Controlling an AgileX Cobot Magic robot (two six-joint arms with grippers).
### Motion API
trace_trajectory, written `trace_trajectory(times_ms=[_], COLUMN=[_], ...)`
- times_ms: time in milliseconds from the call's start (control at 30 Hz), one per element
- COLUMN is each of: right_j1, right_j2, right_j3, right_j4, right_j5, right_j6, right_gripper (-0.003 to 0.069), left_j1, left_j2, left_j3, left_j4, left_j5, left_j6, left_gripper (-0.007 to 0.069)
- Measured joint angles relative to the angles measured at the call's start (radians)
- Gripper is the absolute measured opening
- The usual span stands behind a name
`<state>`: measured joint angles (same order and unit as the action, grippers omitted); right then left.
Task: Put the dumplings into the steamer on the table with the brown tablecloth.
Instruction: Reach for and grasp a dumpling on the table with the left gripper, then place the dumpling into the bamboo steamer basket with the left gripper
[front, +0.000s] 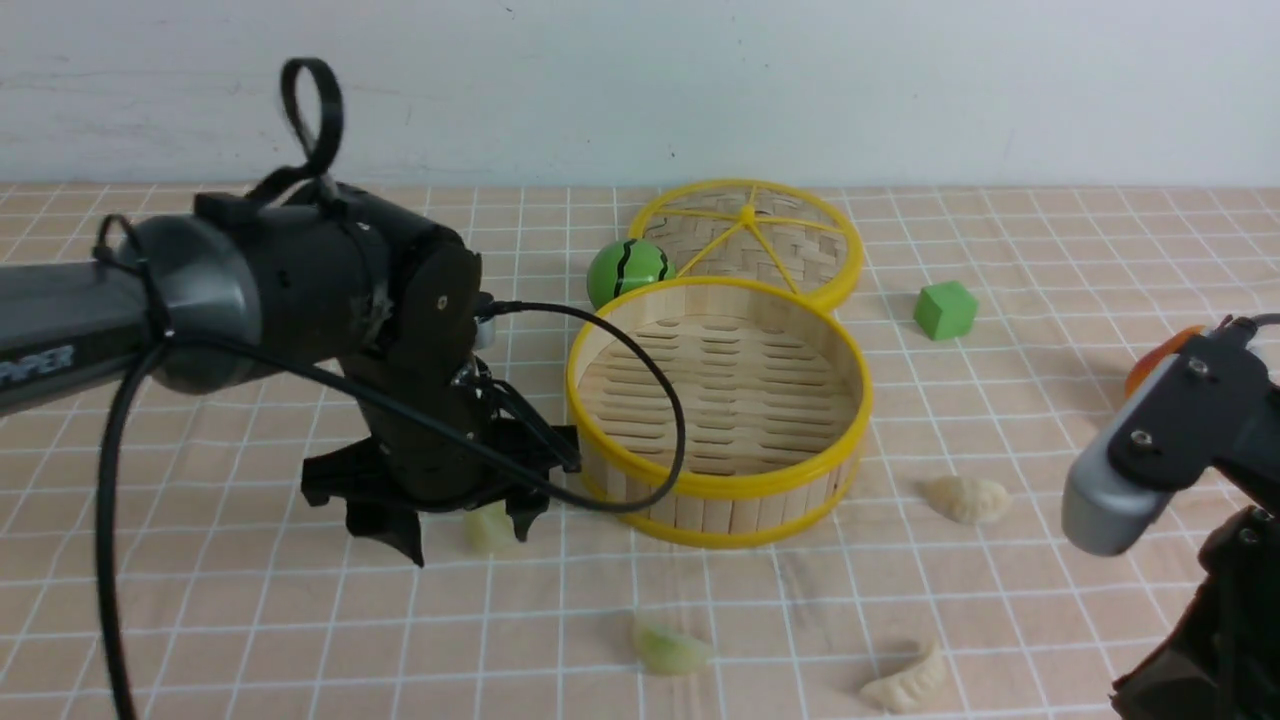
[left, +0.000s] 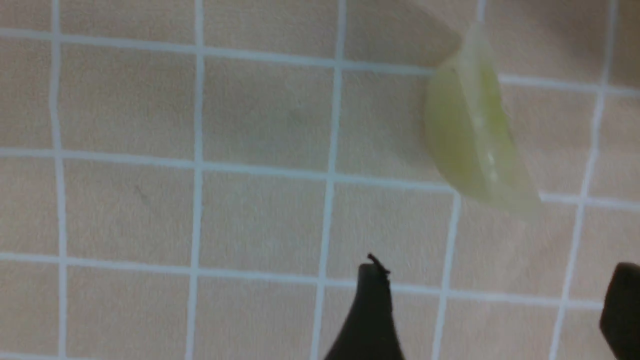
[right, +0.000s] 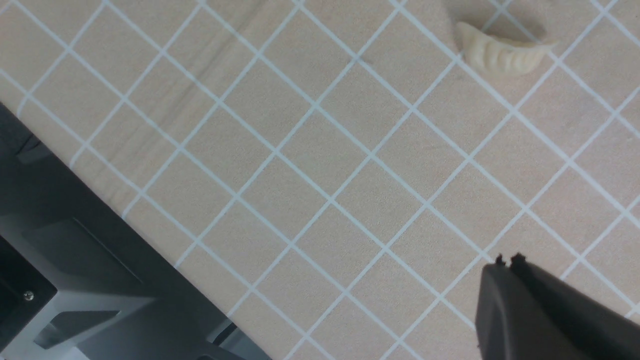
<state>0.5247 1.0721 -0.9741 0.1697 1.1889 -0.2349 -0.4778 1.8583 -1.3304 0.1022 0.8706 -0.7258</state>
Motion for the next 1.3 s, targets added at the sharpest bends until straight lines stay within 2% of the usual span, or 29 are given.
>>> trace_trajectory(times_ms=[133, 233, 367, 400, 467, 567, 733, 900, 1033, 1300], right_j1=[0.000, 0.000, 0.000, 0.000, 0.000, 0.000, 0.000, 0.000, 0.001, 0.001], right_j2=[-0.007, -0.007, -0.007, -0.007, -0.007, -0.007, -0.007, -0.011, -0.036, -0.171], right_j3=[0.000, 0.000, 0.000, 0.000, 0.000, 0.000, 0.000, 0.000, 0.000, 0.000], right_j4=[-0.001, -0.001, -0.002, -0.002, -0.004, -0.004, -0.007, -0.005, -0.004, -0.005], right_j5=[0.000, -0.001, -0.021, -0.026, -0.032, -0.034, -0.035, -0.035, -0.011, 0.055], right_j6=[0.000, 0.000, 0.000, 0.000, 0.000, 0.000, 0.000, 0.000, 0.011, 0.018], right_gripper=[-0.0002, 0.0000, 0.0001, 0.0003, 0.0004, 0.0007, 0.0009, 0.0010, 0.0014, 0.0023], left_j1=[0.005, 0.005, 0.005, 0.005, 0.005, 0.005, -0.003, -0.088, -0.152, -0.165], left_j2=[0.068, 0.101, 0.141, 0.143, 0.143, 0.131, 0.049, 0.018, 0.112, 0.455], left_j3=[-0.034, -0.038, -0.038, -0.038, -0.039, -0.041, -0.108, -0.299, -0.472, -0.854], left_j4=[0.021, 0.021, 0.021, 0.028, 0.030, 0.039, 0.058, 0.048, 0.027, 0.006], left_j5=[-0.034, -0.070, -0.109, -0.107, -0.109, -0.111, -0.054, -0.015, -0.017, 0.069], left_j6=[-0.043, -0.050, -0.054, -0.054, -0.054, -0.042, 0.044, 0.173, 0.203, 0.205], left_gripper=[0.0612, 0.0577, 0.0398, 0.0323, 0.0249, 0.0253, 0.0253, 0.0253, 0.0253, 0.0253])
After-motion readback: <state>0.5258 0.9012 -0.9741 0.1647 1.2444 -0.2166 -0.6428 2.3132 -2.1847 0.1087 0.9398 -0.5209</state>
